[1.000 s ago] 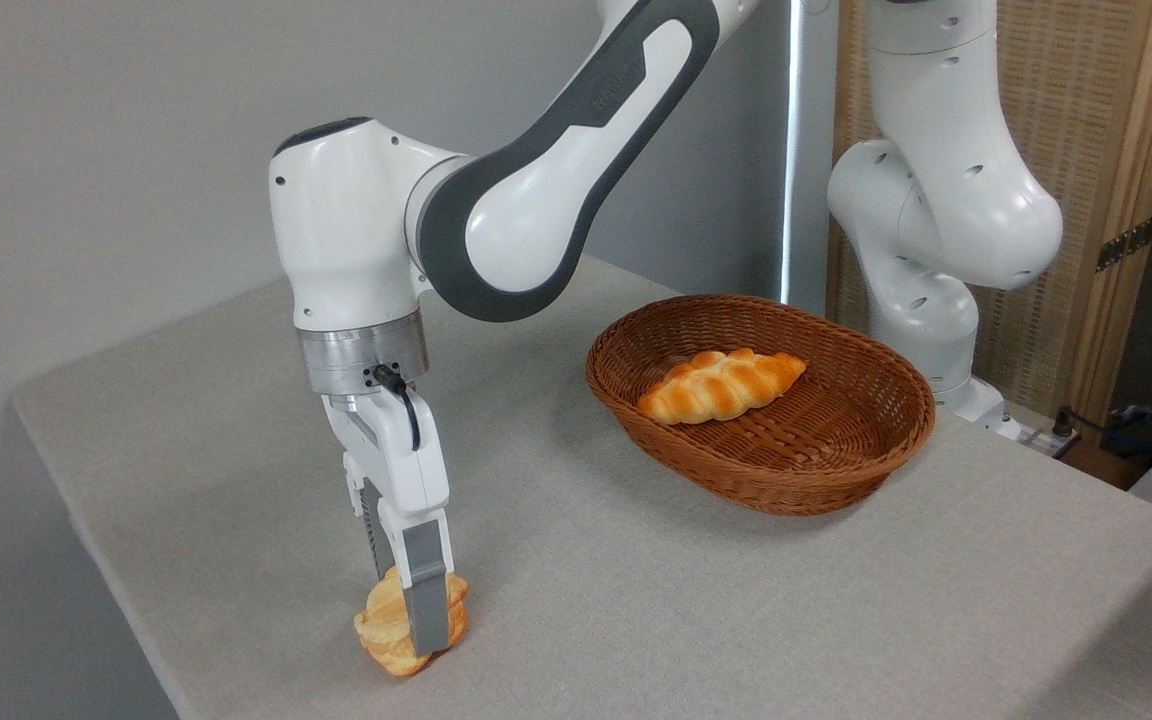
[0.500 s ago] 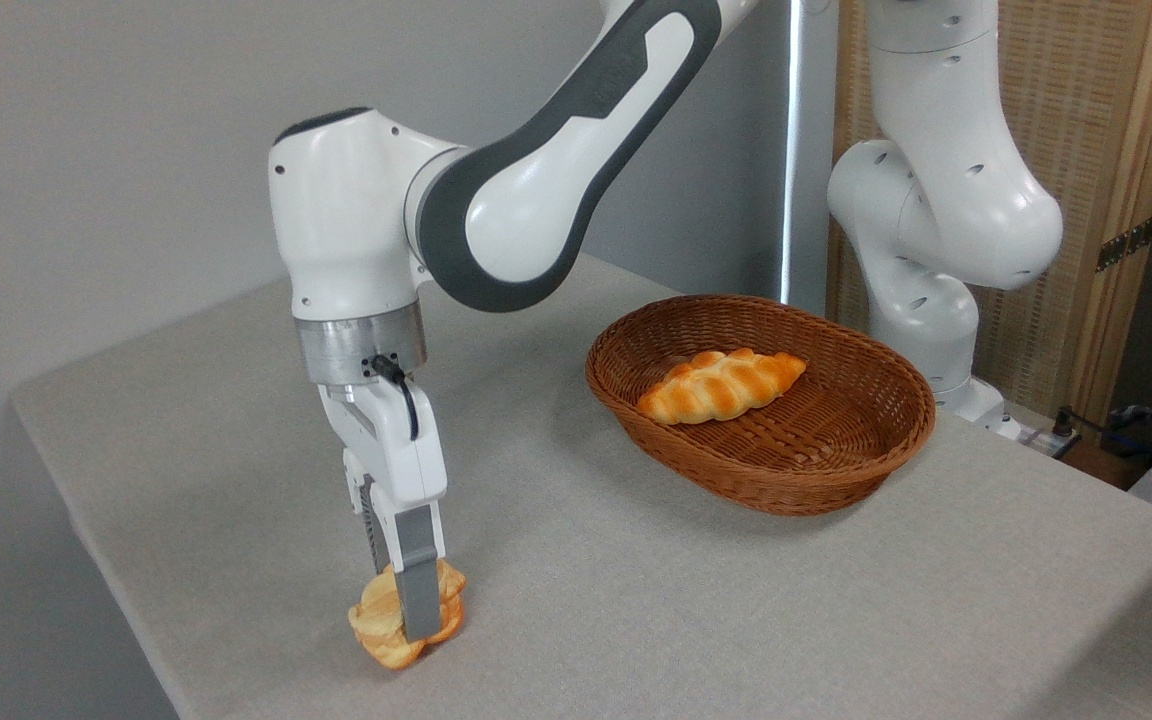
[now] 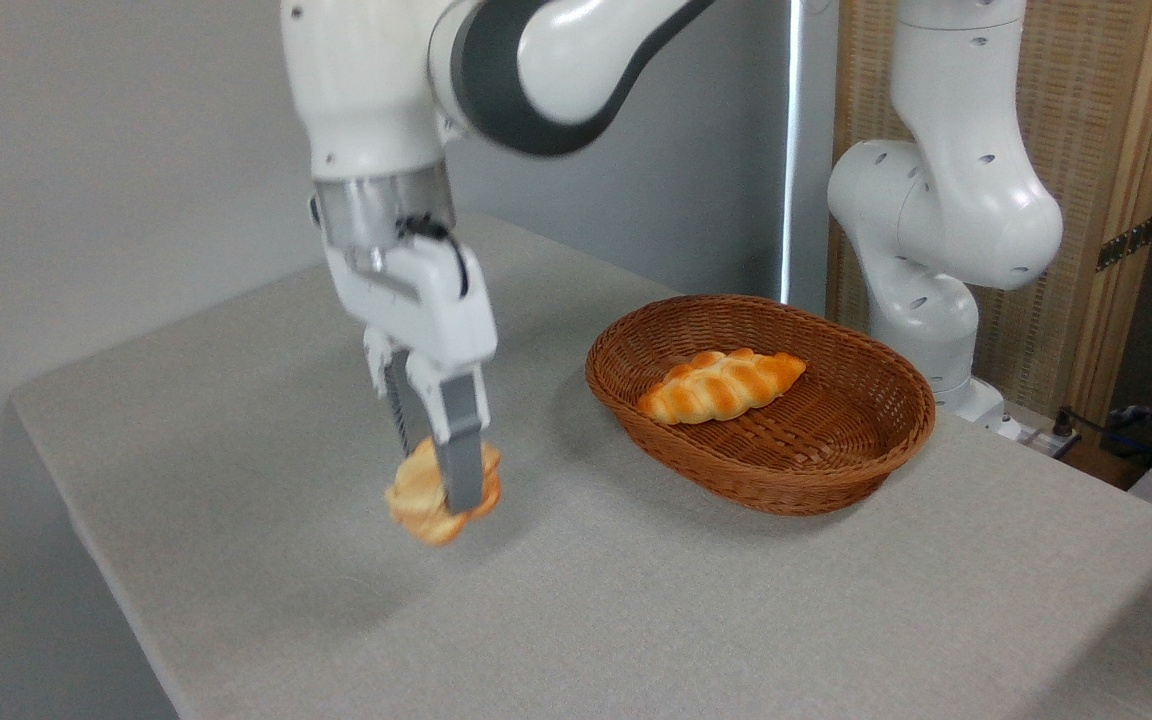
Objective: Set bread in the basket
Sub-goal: 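Lift the bun and carry it over the wicker basket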
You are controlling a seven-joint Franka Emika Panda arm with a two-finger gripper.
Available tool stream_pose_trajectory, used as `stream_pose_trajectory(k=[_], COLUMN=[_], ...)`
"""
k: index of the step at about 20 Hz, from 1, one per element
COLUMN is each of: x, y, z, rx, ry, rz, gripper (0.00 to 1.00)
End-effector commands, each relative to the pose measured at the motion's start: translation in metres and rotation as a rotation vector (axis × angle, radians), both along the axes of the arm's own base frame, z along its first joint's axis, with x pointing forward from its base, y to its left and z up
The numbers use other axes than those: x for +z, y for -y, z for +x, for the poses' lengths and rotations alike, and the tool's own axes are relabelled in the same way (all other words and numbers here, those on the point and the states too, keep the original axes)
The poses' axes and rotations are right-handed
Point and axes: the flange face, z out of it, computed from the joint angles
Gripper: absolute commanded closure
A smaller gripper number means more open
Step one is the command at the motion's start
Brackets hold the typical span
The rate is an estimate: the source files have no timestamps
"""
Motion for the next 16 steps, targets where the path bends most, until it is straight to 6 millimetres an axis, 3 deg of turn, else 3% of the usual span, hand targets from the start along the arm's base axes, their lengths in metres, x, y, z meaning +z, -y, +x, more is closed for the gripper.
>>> stream_pose_trajectory(k=[1,6,9,13,16], x=[0.040,0.066,0.068,0.045,0.011], y=[-0.001,-0.022,-0.036,-0.054,-0.050], z=[-0.043,-0.090,-0.131,-0.182,-0.201], rx=[0.001,-0.077,-0.118,-0.151,-0.164], ry=[-0.075,-0.219,-0.229,-0.257,-0.324], rz=[-0.020,-0.013,-0.027,-0.056,-0.057], gripper=[0.48,0.48,0.48,0.48,0.48])
